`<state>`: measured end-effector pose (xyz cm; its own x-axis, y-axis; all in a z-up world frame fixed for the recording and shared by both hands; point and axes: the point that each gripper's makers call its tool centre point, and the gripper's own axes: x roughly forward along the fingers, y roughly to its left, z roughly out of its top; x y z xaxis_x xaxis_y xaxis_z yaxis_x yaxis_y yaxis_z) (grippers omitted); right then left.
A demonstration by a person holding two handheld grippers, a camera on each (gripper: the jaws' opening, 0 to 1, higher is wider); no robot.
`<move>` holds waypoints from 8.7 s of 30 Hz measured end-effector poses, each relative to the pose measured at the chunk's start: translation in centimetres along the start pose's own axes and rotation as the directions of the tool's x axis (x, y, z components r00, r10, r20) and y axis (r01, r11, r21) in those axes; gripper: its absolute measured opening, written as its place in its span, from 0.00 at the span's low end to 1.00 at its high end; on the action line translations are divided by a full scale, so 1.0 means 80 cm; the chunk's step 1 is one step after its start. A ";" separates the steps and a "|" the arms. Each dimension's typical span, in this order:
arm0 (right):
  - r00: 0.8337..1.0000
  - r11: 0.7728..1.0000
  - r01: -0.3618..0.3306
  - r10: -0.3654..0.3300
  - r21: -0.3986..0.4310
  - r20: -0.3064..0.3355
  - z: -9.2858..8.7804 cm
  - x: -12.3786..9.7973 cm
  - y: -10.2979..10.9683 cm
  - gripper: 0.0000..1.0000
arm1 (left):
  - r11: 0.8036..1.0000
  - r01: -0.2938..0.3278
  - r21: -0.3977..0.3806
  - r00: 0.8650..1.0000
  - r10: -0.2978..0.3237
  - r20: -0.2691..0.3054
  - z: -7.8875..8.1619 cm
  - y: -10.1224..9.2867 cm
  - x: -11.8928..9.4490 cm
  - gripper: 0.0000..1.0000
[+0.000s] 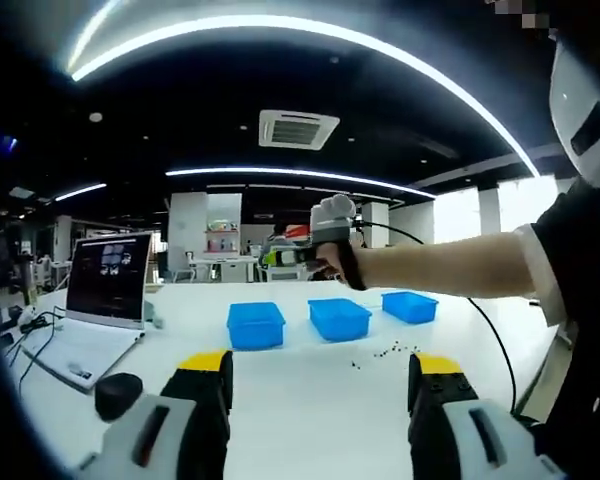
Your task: Pick up the resistors one by one and place each resistor into its matching bin, sorting the parts by color and model until every resistor is separated into the correct bin for its type
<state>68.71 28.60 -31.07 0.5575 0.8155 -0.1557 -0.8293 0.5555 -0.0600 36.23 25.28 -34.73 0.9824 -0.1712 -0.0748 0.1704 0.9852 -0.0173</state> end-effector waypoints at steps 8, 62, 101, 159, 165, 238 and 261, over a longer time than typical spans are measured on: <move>1.000 0.998 0.008 -0.009 -0.061 -0.021 -0.010 0.008 -0.003 0.17 | 1.000 0.004 -0.003 1.000 -0.004 0.004 0.002 -0.002 -0.001 0.72; 0.973 0.990 0.108 -0.088 0.085 -0.213 -0.184 -0.467 0.017 0.29 | 0.964 0.265 0.000 0.964 -0.265 -0.025 -0.007 -0.057 0.028 0.72; 0.599 0.965 -0.259 0.181 0.025 -0.780 -0.277 -0.377 0.013 0.16 | 0.954 0.294 -0.053 0.949 -0.299 -0.105 -0.054 -0.060 0.014 0.72; 0.994 0.997 -0.039 0.045 -0.062 0.103 -0.014 -0.300 0.047 0.05 | 0.996 0.090 0.022 0.996 -0.090 -0.001 -0.002 -0.019 0.002 0.72; 0.992 0.996 -0.085 0.086 -0.011 0.090 0.013 -0.182 0.033 0.05 | 1.000 0.018 0.020 1.000 -0.017 -0.009 -0.005 -0.001 -0.002 0.72; 0.987 0.984 0.155 -0.151 -0.084 0.047 -0.107 -0.510 0.001 0.38 | 0.981 0.190 -0.027 0.982 -0.190 -0.018 -0.012 -0.044 0.047 0.72; 0.862 0.730 -0.473 0.266 -0.494 -0.432 -0.095 -0.347 0.027 0.33 | 0.979 0.199 -0.042 0.977 -0.201 -0.072 -0.044 -0.034 0.026 0.72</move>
<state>51.13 5.92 -34.36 0.2438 0.7802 -0.5761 -0.8872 -0.0605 -0.4574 37.53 22.20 -38.37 0.9199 -0.3658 -0.1411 0.3587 0.9305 -0.0739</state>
